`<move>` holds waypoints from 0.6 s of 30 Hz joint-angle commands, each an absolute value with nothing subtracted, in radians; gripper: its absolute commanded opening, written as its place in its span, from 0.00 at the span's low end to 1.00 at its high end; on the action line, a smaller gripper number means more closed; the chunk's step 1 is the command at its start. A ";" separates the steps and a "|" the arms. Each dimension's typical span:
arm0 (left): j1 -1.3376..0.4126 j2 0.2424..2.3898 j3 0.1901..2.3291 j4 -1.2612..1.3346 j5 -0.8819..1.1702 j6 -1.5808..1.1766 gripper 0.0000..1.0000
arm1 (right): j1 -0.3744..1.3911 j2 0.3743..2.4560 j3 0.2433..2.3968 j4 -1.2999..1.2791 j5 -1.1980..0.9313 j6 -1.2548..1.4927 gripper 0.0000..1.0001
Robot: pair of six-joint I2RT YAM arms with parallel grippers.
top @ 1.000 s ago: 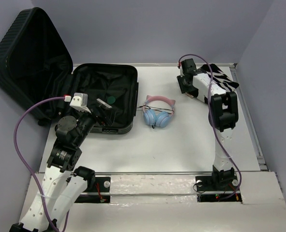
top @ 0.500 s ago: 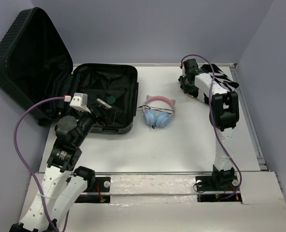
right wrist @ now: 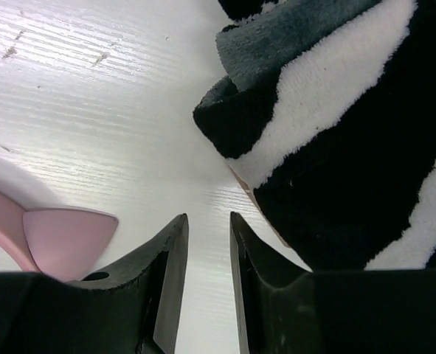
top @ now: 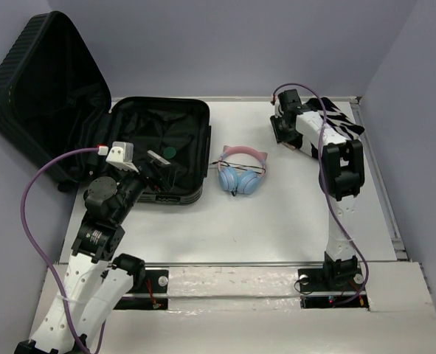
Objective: Pack the luggage
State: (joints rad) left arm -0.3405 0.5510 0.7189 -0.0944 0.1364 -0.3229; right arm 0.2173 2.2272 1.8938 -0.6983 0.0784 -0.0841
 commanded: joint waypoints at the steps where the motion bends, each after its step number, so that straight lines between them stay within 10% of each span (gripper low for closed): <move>1: -0.345 0.543 0.758 -0.052 0.129 -0.308 0.99 | 0.212 2.269 1.976 -0.727 0.090 -0.101 0.36; 18: -0.345 0.549 0.759 -0.052 0.130 -0.307 0.99 | 0.170 2.338 2.014 -0.739 0.127 -0.120 0.48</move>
State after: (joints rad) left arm -0.3405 0.5514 0.7189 -0.0948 0.1307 -0.3225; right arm 0.1768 2.3146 1.9732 -0.7265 0.1219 -0.1020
